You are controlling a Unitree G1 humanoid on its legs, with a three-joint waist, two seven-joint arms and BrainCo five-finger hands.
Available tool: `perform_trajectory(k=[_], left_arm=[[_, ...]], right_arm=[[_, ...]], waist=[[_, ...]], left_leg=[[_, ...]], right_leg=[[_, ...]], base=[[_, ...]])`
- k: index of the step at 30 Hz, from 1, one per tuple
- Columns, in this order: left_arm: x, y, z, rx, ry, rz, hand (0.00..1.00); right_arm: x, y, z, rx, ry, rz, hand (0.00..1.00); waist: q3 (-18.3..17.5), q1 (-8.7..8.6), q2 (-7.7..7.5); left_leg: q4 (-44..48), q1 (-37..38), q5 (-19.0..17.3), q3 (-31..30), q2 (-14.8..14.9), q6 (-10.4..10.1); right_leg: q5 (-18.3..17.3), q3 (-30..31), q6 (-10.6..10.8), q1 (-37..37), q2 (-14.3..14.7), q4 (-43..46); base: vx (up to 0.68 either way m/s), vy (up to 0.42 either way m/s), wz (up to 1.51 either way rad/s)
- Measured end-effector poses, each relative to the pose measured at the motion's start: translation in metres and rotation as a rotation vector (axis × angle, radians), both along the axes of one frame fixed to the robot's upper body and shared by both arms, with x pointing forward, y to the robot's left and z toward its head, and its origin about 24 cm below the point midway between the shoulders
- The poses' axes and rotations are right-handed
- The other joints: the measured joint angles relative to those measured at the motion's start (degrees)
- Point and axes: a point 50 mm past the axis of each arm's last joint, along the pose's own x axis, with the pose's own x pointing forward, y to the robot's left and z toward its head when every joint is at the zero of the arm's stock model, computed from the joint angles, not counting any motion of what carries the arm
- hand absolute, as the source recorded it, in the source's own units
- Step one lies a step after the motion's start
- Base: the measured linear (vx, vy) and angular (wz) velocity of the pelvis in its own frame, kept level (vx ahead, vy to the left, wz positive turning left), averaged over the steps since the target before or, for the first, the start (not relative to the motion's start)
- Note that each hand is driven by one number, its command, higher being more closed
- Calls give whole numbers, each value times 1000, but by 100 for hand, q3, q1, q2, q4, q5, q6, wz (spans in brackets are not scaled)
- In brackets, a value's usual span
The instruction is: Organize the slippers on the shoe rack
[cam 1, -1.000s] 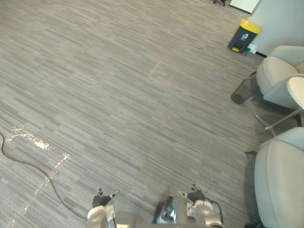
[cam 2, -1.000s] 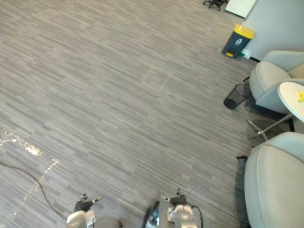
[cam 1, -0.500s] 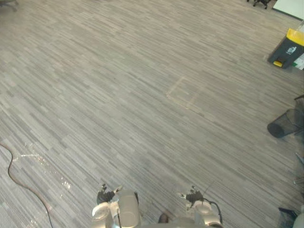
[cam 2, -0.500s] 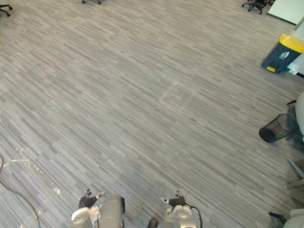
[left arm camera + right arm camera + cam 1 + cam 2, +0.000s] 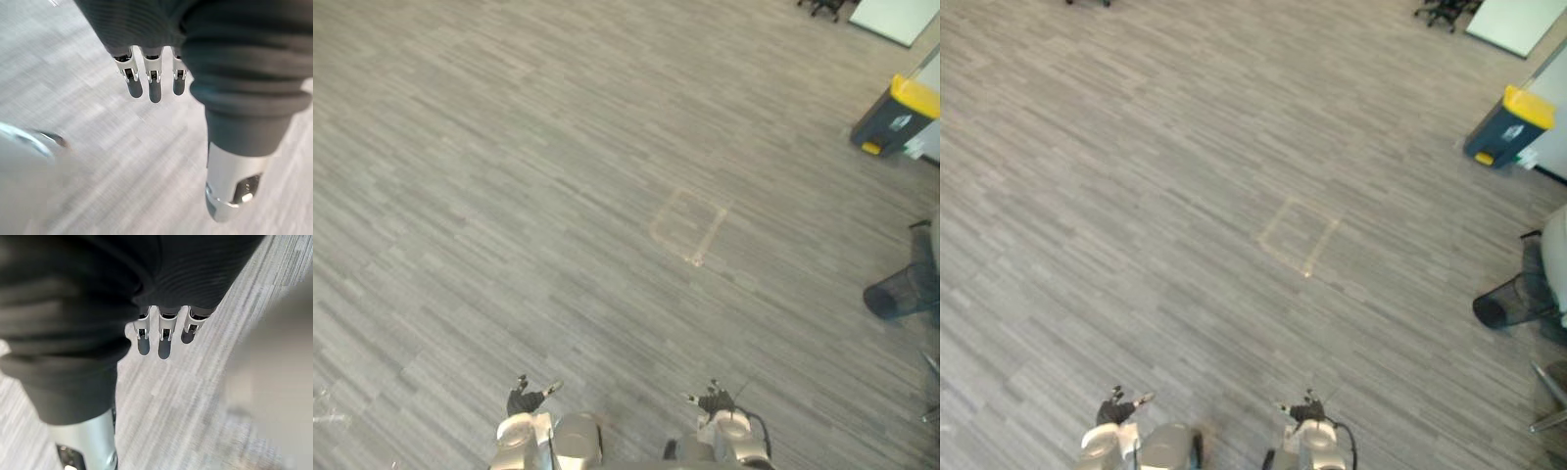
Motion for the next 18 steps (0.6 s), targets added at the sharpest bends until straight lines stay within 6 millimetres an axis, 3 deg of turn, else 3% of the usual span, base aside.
perform_trajectory(k=[2, 3, 4, 6, 7, 8, 9, 10, 11, 12, 14, 15, 16, 18], left_arm=[[-3, -2, -3, -4, 22, -8, 0], [-5, -2, -5, 4, 39, -20, 0], [-8, -1, -6, 9, 50, -25, 0], [-12, 1, -8, 19, 69, -36, 0], [-13, -2, -9, 21, 78, -51, 0], [-14, -4, -10, 16, 80, -53, 0], [-15, -9, -11, 3, 85, -48, 0], [-17, -11, -12, -7, 89, -31, 0], [-19, -10, -12, -7, 91, -21, 0], [-20, -11, -13, -13, 94, -13, 0], [-19, -11, -12, -11, 92, -22, 0], [-14, -9, -8, -2, 63, -28, 0], [-13, -8, -7, 3, 54, -32, 0], [-6, -6, -3, 19, 22, -46, 0]], right_arm=[[0, -5, 0, -6, -3, -14, 0], [1, -5, 0, -5, 2, -16, 0], [2, -5, 0, -7, 5, -4, 0], [2, -3, -1, -6, 15, 11, 0], [0, -4, -3, -5, 29, 11, 0], [-1, -5, -3, -5, 32, 6, 0], [0, -6, -2, -5, 26, -1, 0], [1, -2, -2, 0, 21, 13, 0], [1, 0, -2, 1, 27, 25, 0], [-1, 4, -4, 5, 45, 49, 0], [-2, 6, -5, 6, 54, 57, 0], [-1, 5, -4, 7, 49, 51, 0], [-1, 5, -4, 6, 51, 50, 0], [3, 6, -2, 5, 38, 52, 0]], waist=[[-2, -64, -1], [-3, -100, -1], [-8, -176, -10], [-47, -221, -66], [-219, -228, 29], [-263, -225, 131], [-265, -224, 359], [-250, -214, 527], [-267, -188, 580], [-233, -150, 620], [-191, -88, 491], [-202, -16, 402], [-213, 11, 377], [-191, 90, 276]], left_leg=[[-243, 381, -112, 67, -4, -96], [-627, 822, -168, 140, -37, -205], [-768, 1050, -202, 71, -96, -297], [-770, 1258, -272, -66, -157, -424], [-418, 1311, -283, -339, -12, -527], [-128, 1209, -244, -392, 78, -599], [1118, 820, 76, -550, 437, -978], [2666, 208, 1006, -792, 628, -854], [3295, -108, 1311, -869, 731, -858], [4374, -655, 1130, -836, 895, -828], [4856, -1247, 766, -712, 912, -684], [4721, -1712, 542, -623, 892, -510], [4587, -1848, 457, -599, 892, -475], [3073, -2443, 233, -608, 738, -400]], right_leg=[[79, -374, -15, -181, 71, -1524], [382, -538, 9, -168, 265, -3241], [526, -526, -7, -184, 379, -3807], [621, -523, -175, -159, 473, -4109], [1285, -432, -1012, -172, 630, -3875], [1303, -512, -1045, -154, 674, -3805], [1040, -605, -1143, 138, 945, -3791], [868, -499, -1198, 479, 1210, -3941], [793, -412, -1245, 624, 1322, -3999], [596, -181, -1291, 1028, 1527, -4092], [376, 202, -1269, 1595, 1572, -4227], [305, 548, -1220, 1978, 1563, -4432], [288, 659, -1190, 2088, 1553, -4521], [123, 1149, -951, 2636, 1376, -4825]], base=[[509, -21, 0], [567, -38, 7], [769, -73, 14], [711, -106, 22], [593, -107, 23], [1037, -195, 15], [722, -130, -18], [850, -126, -36], [685, -43, -67], [669, -2, -84], [654, 1, -86], [374, 6, -77], [700, 92, -126], [668, 179, -104]])
